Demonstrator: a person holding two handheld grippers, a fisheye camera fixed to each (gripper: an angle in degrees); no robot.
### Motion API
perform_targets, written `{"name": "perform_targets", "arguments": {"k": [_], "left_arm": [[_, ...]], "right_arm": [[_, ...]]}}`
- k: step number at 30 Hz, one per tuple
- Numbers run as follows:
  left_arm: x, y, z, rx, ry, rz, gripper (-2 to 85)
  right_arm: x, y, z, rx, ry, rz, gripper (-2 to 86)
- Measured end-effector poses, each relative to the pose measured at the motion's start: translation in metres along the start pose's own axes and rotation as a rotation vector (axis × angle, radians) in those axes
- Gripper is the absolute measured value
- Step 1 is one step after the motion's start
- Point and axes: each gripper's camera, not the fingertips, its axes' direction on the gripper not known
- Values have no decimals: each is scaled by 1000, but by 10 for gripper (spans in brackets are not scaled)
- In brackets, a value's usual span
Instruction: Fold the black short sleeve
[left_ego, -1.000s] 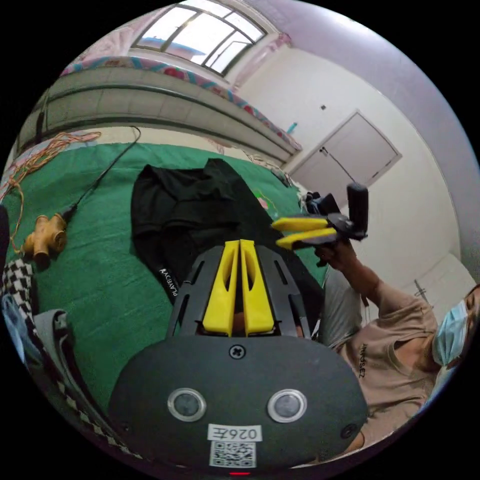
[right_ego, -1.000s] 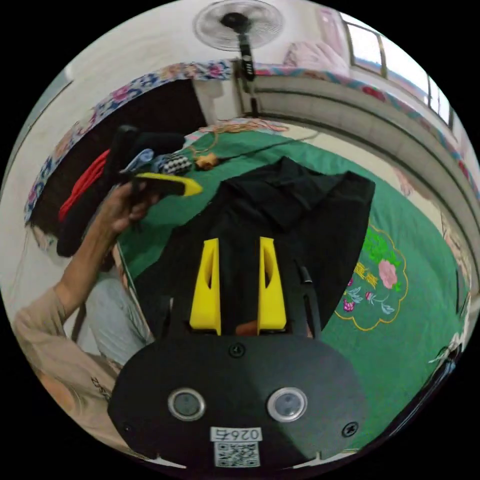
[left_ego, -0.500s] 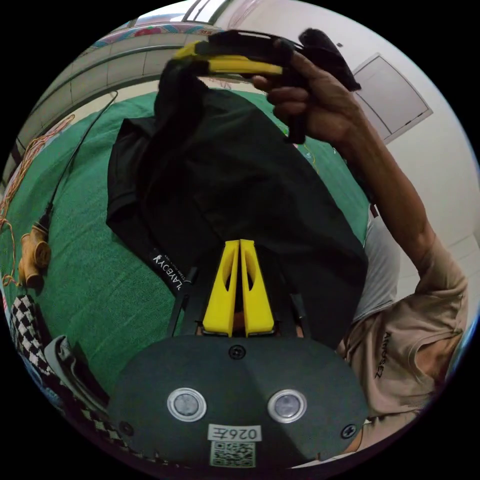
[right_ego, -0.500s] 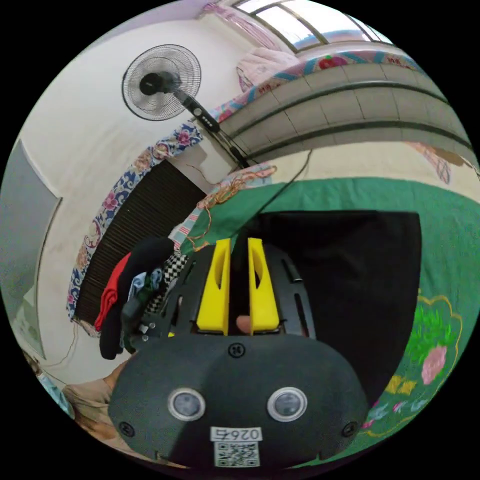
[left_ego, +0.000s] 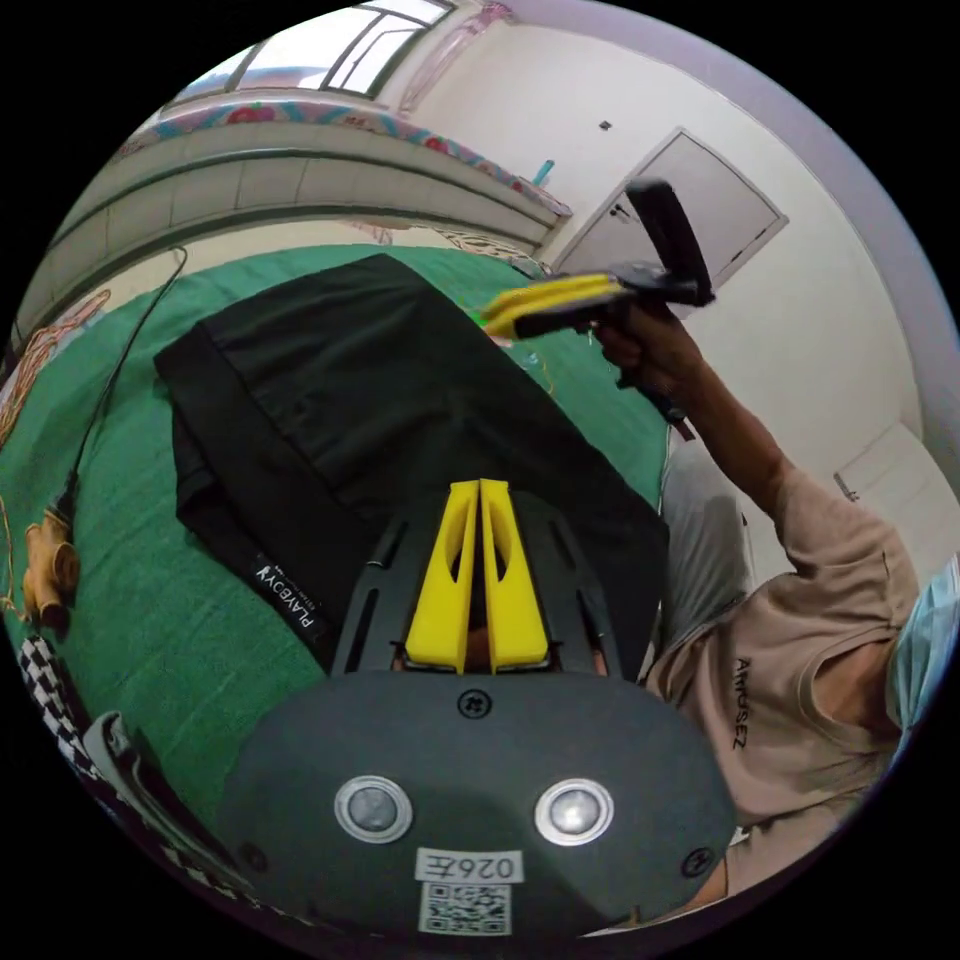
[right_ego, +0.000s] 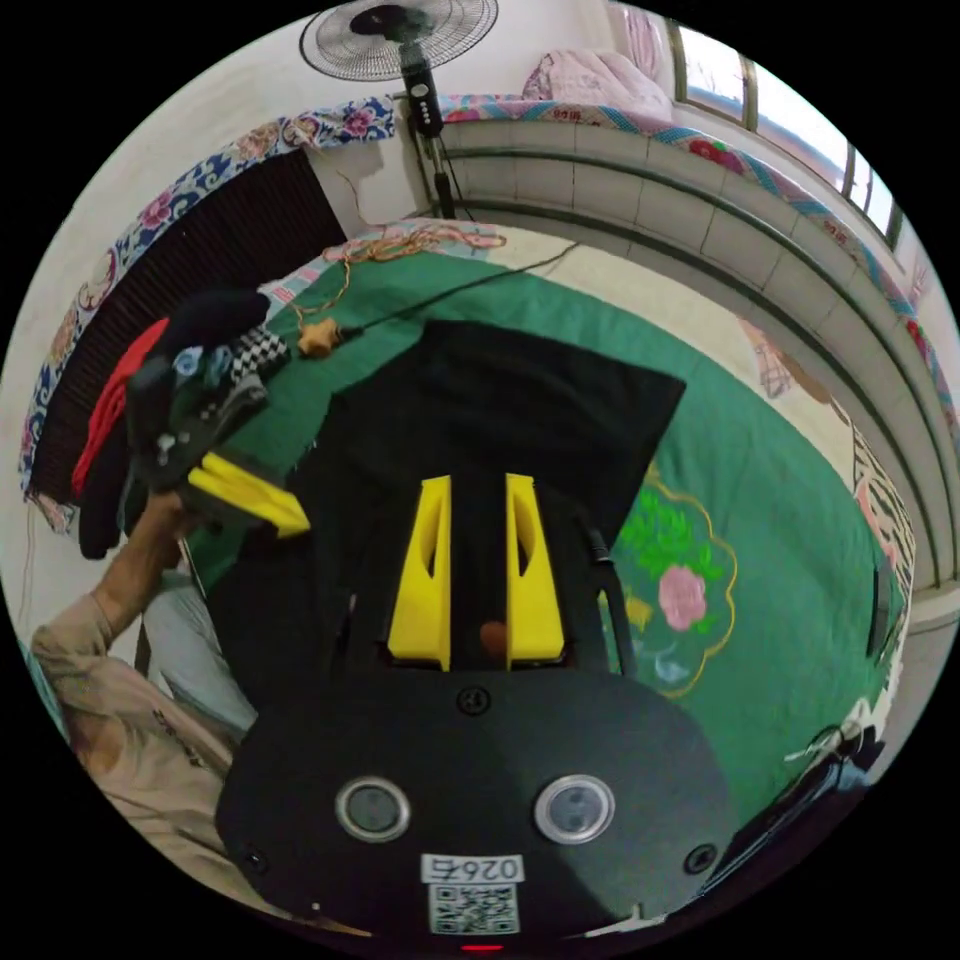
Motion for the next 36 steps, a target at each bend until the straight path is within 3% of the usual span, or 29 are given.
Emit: {"name": "perform_targets", "arguments": {"k": [8, 10, 13, 17, 18, 20, 23, 27, 30, 36], "left_arm": [[79, -27, -4, -52, -82, 60, -10], [103, -32, -2, -67, -136, 86, -10], [143, -34, 16, -167, -180, 123, -10], [205, -2, 45, -387, -227, 230, -10], [221, 10, 35, -303, -274, 241, -10], [239, 24, 22, -317, -319, 214, -10], [272, 40, -12, -303, -389, 117, -9], [362, 67, -60, -5, -399, 158, 0], [433, 81, -63, 119, -395, 291, 47], [544, 92, -10, 42, -643, 611, 119]], "right_arm": [[-32, 213, -2, -227, -56, 103, 1], [-46, 250, -17, -161, -1, 87, -6], [-52, 269, -30, -283, 71, 44, -8], [-49, 291, -48, -266, 110, 19, -8], [-42, 296, -48, -313, 113, 30, -7], [-31, 305, -55, -316, 121, 58, -4], [-13, 320, -87, -171, -5, 131, 25], [21, 344, -108, -57, -259, 253, 96], [45, 364, -101, -51, -398, 363, 94], [77, 406, -118, 25, -635, 467, 24]]}}
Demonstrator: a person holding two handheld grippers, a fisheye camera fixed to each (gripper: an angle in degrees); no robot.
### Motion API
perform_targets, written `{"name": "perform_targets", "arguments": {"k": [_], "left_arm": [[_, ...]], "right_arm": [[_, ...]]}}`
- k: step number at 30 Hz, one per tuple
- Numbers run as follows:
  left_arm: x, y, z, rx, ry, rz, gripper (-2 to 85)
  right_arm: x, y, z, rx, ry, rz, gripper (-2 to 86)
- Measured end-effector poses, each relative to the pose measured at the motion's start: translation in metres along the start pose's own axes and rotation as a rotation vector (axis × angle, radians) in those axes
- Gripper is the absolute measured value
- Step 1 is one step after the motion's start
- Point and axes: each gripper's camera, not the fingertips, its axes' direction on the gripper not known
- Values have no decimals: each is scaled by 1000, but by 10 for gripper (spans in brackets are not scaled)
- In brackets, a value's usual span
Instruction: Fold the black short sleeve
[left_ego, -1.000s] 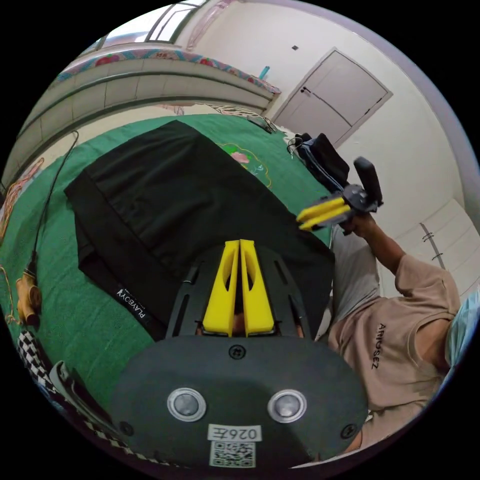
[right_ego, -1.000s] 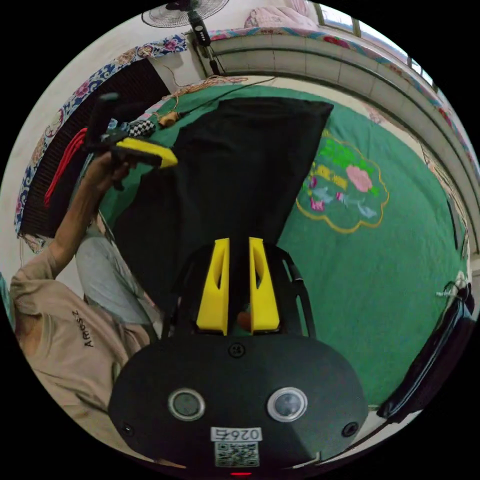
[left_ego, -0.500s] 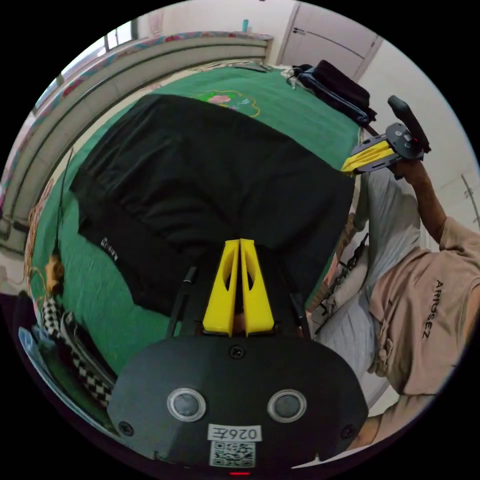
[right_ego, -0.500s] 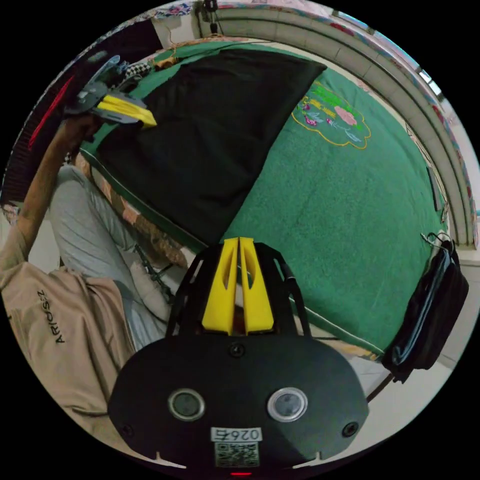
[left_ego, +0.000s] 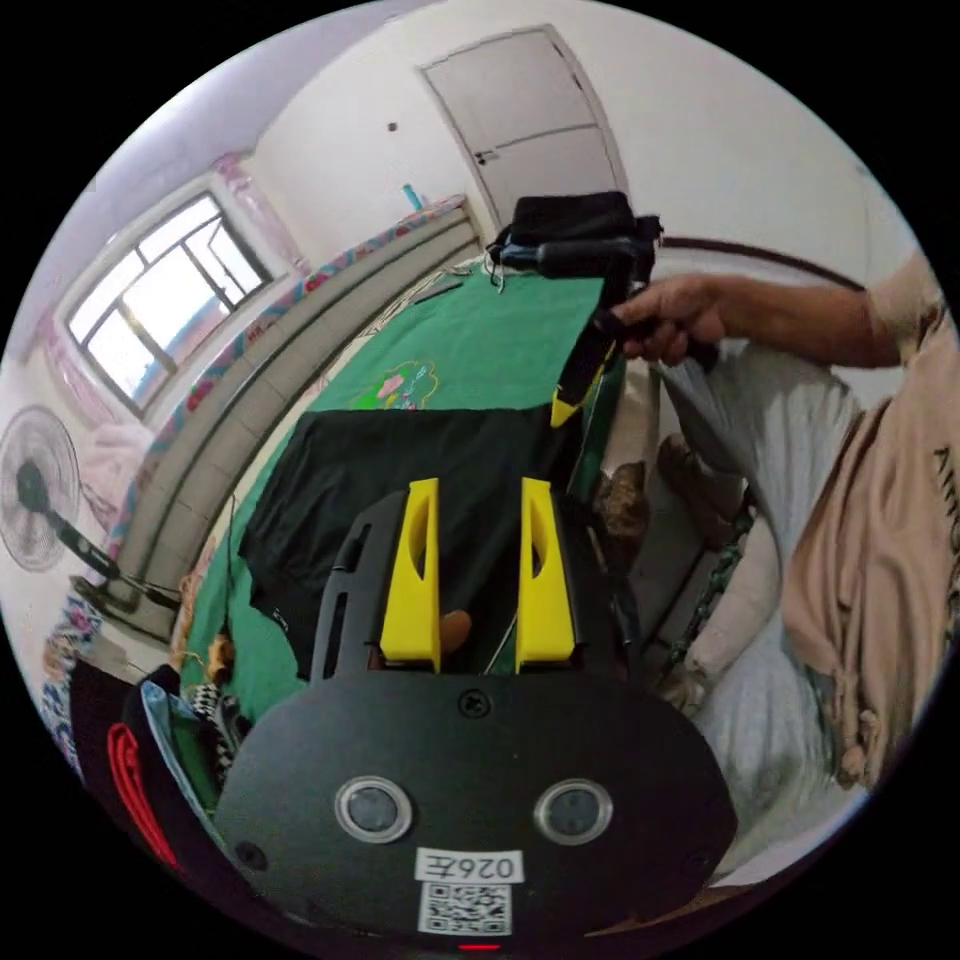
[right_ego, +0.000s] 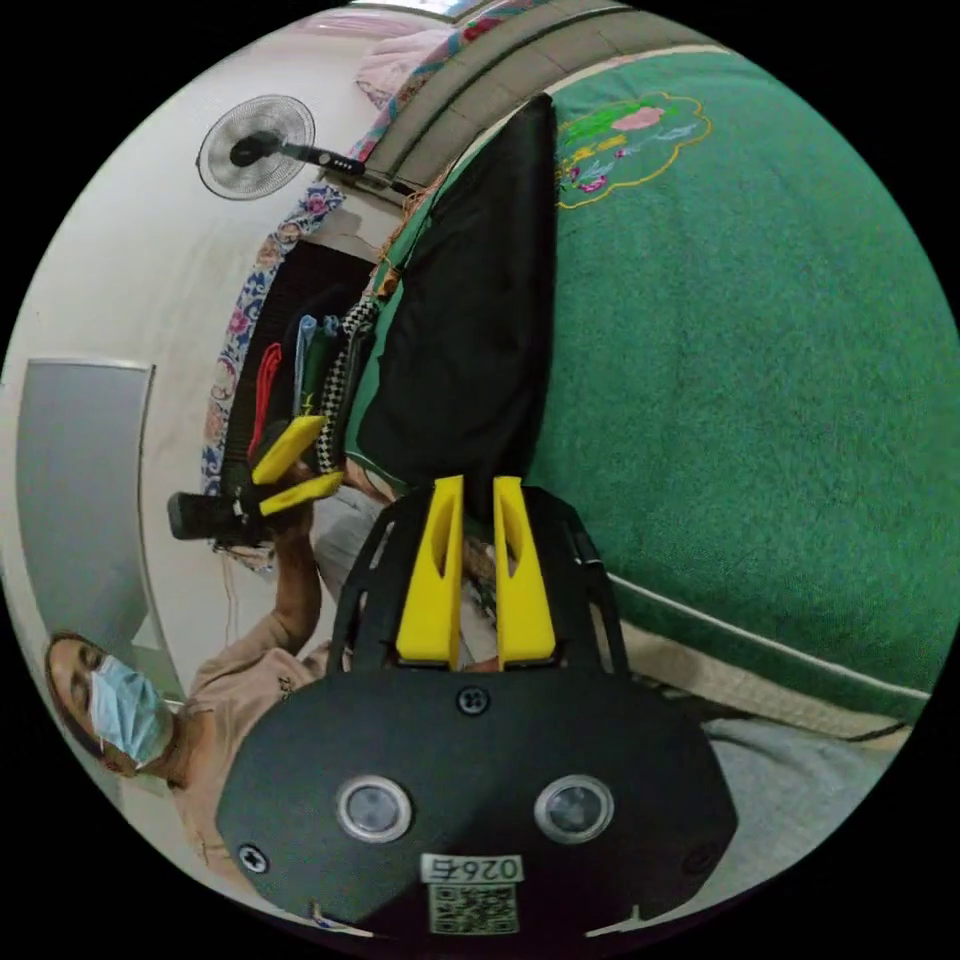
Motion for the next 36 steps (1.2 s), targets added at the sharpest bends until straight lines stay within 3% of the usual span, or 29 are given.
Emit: {"name": "perform_targets", "arguments": {"k": [6, 10, 13, 16, 18, 20, 23, 25, 26, 31, 36], "left_arm": [[71, -39, 5, -132, -160, 225, 163], [88, -59, 8, -220, -178, 269, 173], [95, -69, 13, -292, -256, 276, 115], [92, -71, 20, -335, -461, 238, 50], [77, -74, 17, -350, -382, 179, 46], [55, -77, 10, -335, -208, 84, 43], [12, -70, 2, -287, -10, -74, 38], [-8, -65, -1, -258, 76, -146, 36], [-17, -62, -1, -246, 111, -177, 36], [-33, -57, -2, -232, 167, -228, 35], [-28, -57, -8, -202, 152, -212, 46]], "right_arm": [[-4, 16, -34, 35, -212, 25, -12], [-31, 20, -52, 49, -326, 2, -14], [-60, 25, -56, 38, -321, -35, -13], [-91, 36, -52, 20, -262, -86, -7], [-110, 47, -49, 29, -206, -135, 5], [-131, 62, -45, 53, -103, -194, 27], [-186, 106, -34, 159, 221, -368, 73], [-246, 151, 3, 246, 634, -564, 107], [-260, 163, 15, 263, 711, -621, 110], [-351, 229, 135, 206, 1065, -1016, 113], [-363, 246, 244, 135, 1532, -1280, 98]]}}
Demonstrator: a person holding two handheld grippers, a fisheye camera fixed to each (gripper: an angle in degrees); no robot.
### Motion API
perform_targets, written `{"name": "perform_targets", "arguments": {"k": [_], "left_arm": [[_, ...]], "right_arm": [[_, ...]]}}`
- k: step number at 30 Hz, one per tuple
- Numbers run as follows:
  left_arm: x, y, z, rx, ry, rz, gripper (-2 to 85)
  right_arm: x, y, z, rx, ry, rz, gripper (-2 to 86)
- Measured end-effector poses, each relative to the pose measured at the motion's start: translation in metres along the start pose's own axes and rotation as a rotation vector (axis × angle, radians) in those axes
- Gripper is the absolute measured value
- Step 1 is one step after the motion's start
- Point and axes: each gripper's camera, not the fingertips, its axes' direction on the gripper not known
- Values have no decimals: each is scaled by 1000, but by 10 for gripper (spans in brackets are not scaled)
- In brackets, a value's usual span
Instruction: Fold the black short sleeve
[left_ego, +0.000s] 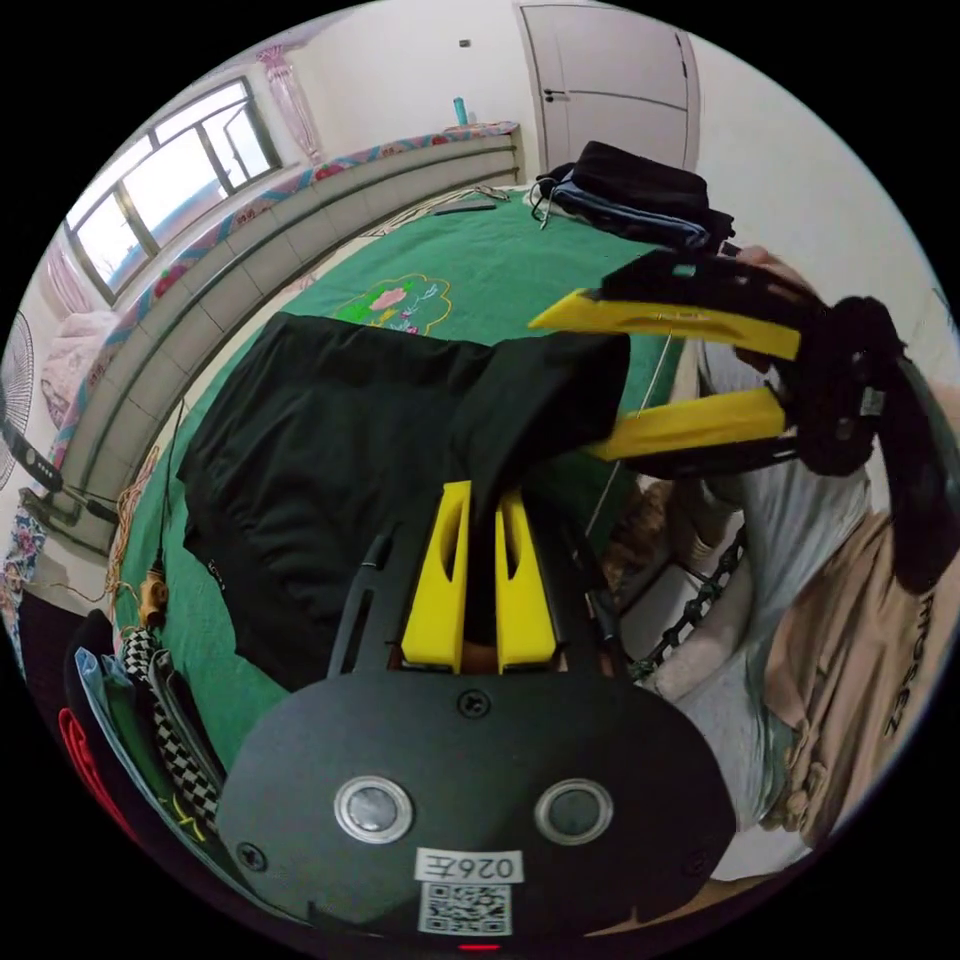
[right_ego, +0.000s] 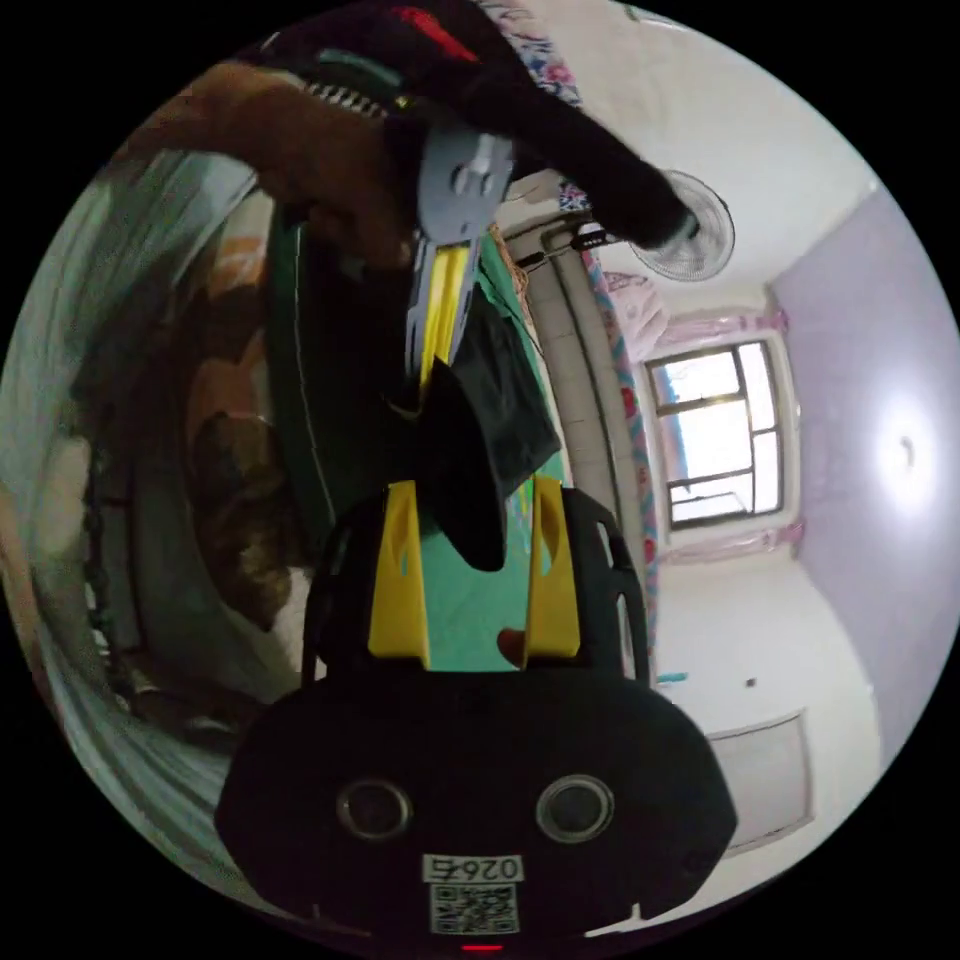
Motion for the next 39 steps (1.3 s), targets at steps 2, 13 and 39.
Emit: {"name": "perform_targets", "arguments": {"k": [2, 13, 39], "left_arm": [[4, 3, -5, 26, -35, -10, 69], [63, 15, 16, -130, -424, 140, 134], [50, 9, -17, -155, -666, 549, 30]], "right_arm": [[-19, -15, 12, -55, 9, -75, 67], [22, -74, 10, -109, -217, -5, -4], [133, -31, 46, 64, -559, 175, -10]]}}
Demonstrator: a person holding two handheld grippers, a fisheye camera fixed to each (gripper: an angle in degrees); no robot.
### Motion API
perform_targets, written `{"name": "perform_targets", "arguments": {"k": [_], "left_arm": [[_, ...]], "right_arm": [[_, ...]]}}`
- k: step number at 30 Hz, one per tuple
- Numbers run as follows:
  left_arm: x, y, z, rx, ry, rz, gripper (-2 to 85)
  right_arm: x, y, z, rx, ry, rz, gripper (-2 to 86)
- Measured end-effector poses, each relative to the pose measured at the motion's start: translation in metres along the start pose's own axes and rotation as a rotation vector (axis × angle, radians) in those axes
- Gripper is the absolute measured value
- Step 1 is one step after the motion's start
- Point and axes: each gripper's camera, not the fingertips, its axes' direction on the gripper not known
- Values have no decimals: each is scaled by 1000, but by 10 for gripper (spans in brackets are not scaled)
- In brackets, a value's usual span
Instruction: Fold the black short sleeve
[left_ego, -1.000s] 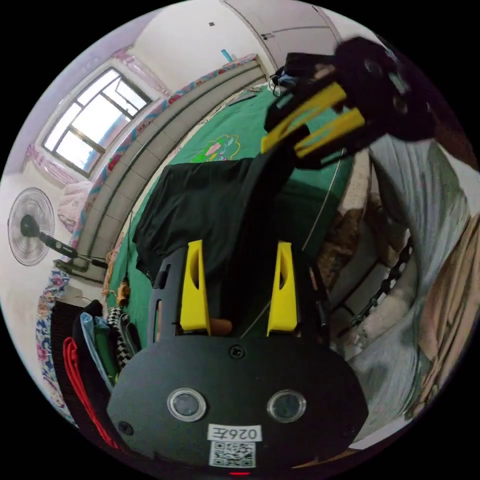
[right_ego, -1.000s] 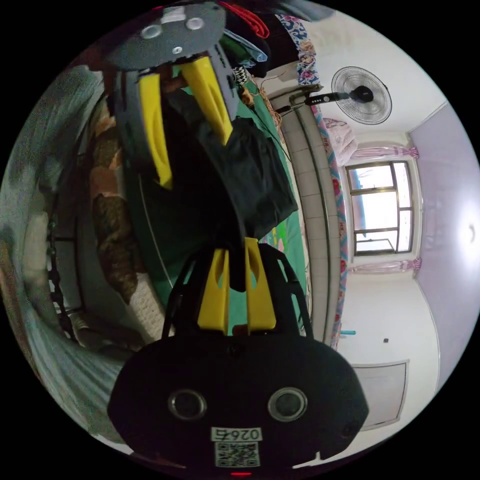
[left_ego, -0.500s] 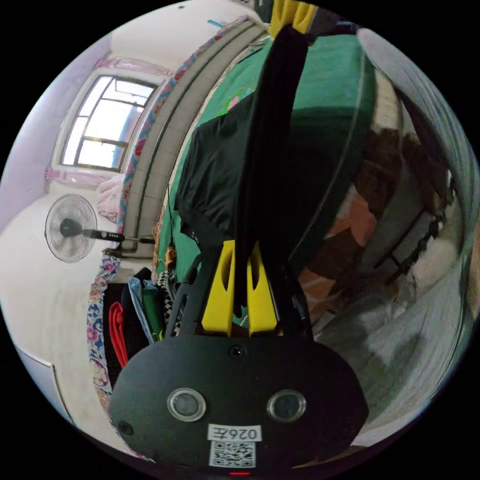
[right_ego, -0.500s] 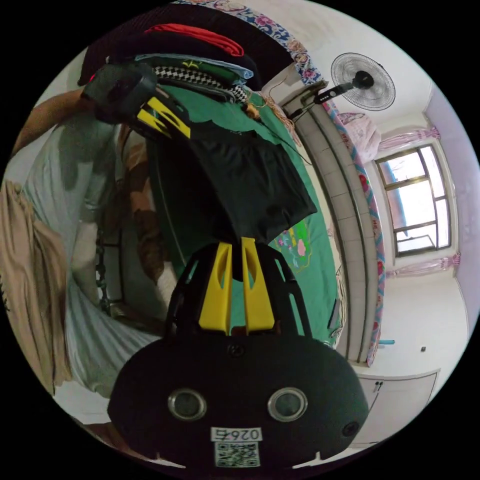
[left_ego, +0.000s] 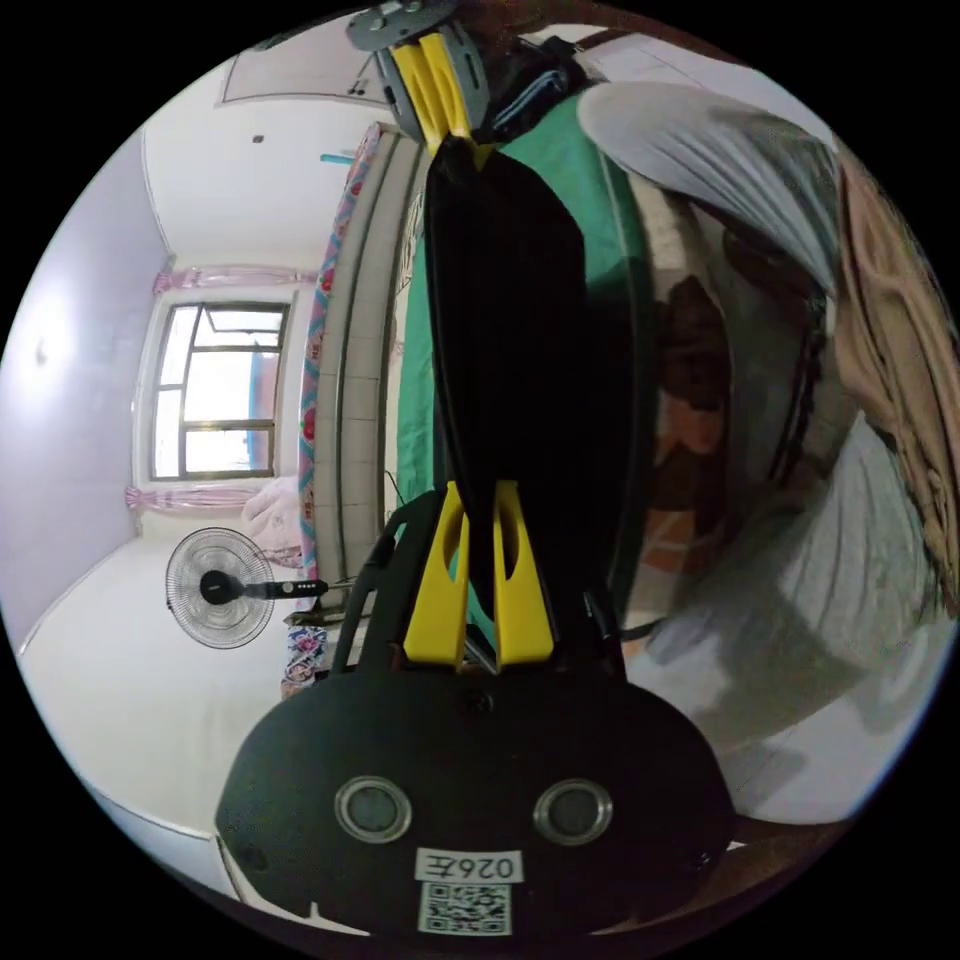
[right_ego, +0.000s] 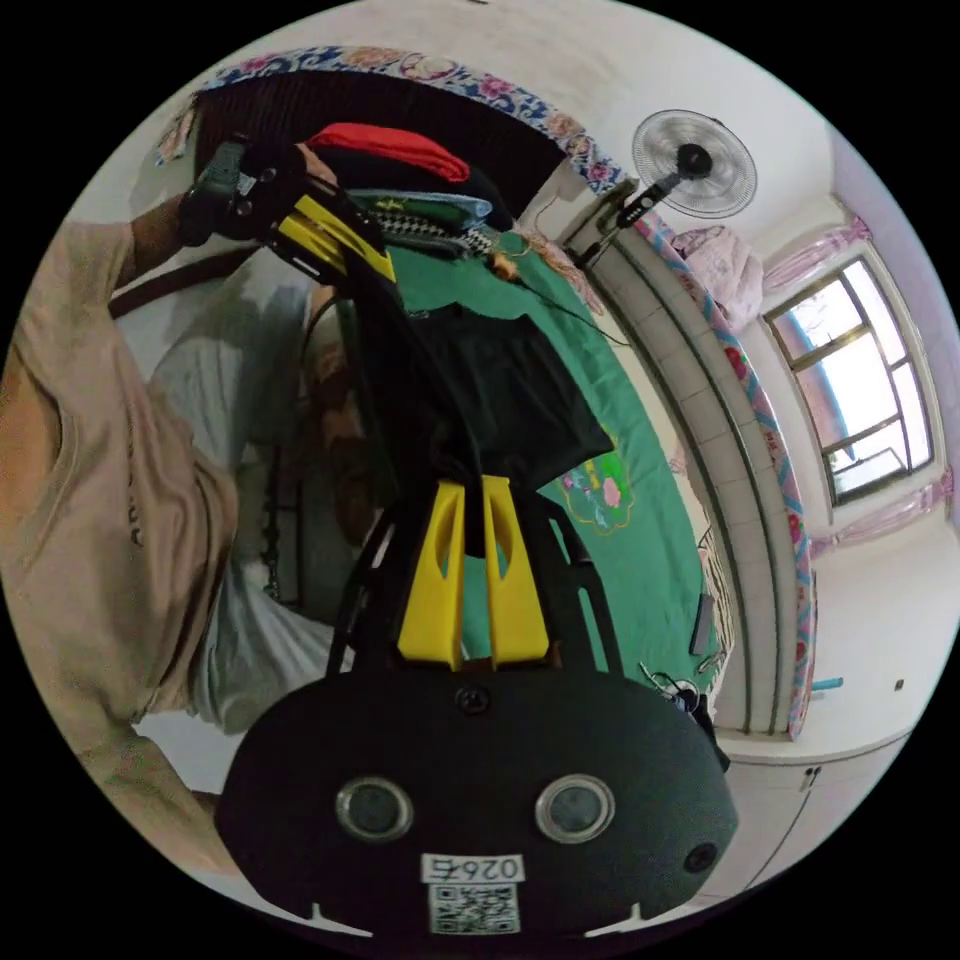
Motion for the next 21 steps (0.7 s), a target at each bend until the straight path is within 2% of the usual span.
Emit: {"name": "perform_targets", "arguments": {"k": [4, 6, 10, 14, 18, 20, 21], "left_arm": [[-81, -8, 106, -28, 150, -25, 31], [-126, -17, 193, -75, 342, -45, 32], [-162, -29, 323, -156, 550, -72, 35], [-170, -28, 459, -233, 707, -102, 67], [-199, 16, 548, -301, 902, -285, 92], [-220, 53, 560, -317, 869, -407, 76], [-232, 82, 560, -323, 780, -513, 49]], "right_arm": [[126, -51, 74, -86, -83, 69, -10], [178, -73, 121, -158, -120, 92, -10], [270, -109, 237, -324, -187, 129, -10], [325, -119, 335, -428, -250, 195, -7], [362, -104, 412, -515, -286, 280, 32], [379, -92, 410, -474, -258, 332, 59], [391, -81, 399, -429, -214, 378, 73]]}}
